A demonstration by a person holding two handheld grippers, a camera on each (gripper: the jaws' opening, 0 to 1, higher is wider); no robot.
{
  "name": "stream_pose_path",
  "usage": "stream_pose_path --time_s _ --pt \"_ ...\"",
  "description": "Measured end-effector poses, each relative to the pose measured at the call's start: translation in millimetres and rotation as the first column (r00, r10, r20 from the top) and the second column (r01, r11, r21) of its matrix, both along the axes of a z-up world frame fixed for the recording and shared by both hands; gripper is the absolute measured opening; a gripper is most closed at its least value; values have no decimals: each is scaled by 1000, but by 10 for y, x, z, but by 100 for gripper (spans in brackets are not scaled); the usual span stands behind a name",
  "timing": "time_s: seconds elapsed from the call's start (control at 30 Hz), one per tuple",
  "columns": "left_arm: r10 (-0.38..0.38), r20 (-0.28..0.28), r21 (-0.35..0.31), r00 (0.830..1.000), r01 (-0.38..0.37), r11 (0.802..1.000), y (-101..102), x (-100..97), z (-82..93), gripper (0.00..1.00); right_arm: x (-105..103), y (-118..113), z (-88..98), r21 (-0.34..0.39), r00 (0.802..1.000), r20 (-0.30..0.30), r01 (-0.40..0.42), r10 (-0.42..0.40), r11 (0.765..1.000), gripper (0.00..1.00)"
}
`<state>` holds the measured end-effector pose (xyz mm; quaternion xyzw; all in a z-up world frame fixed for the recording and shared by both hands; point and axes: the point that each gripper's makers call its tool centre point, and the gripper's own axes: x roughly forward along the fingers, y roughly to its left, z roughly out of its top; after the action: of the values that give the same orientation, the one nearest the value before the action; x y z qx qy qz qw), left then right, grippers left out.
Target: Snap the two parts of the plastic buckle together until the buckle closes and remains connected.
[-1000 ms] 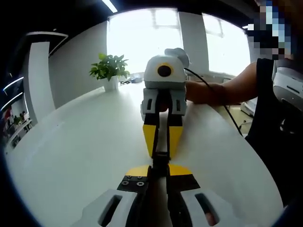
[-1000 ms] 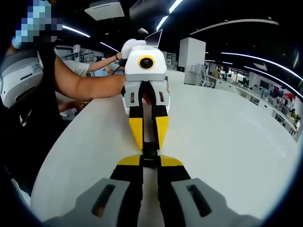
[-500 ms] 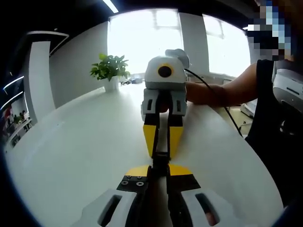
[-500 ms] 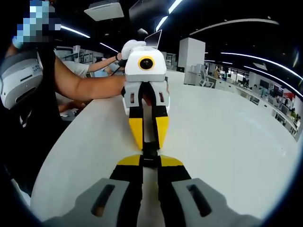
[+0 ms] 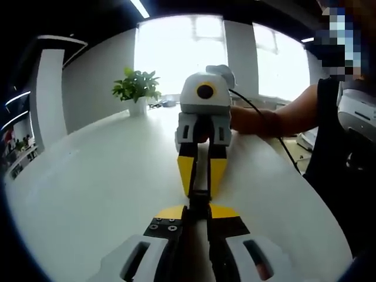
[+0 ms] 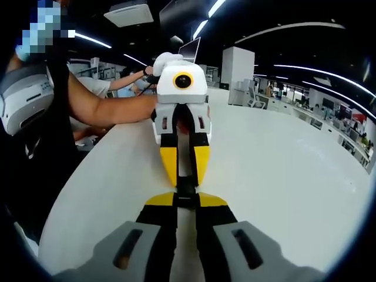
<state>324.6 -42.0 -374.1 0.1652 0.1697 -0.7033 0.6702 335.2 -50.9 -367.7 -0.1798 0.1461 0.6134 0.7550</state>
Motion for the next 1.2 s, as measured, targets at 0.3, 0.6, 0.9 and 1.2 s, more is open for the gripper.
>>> stream_pose_path --time_s 0.3,0.6,0.9,1.2 --pt "-6 19 5 1000 6 1000 -20 4 5 11 -20 -5 -2 -2 1000 -1 2 -2 1000 10" --pt "3 34 -7 999 -3 1000 -36 70 17 11 9 -22 -3 -7 1000 9 21 -21 1000 10" --pt "31 16 -52 999 -30 998 -1 140 128 12 59 -46 13 -5 999 7 45 -45 999 10" --pt "127 62 -91 990 -121 988 107 368 229 11 104 -67 95 23 998 12 69 -69 997 10"
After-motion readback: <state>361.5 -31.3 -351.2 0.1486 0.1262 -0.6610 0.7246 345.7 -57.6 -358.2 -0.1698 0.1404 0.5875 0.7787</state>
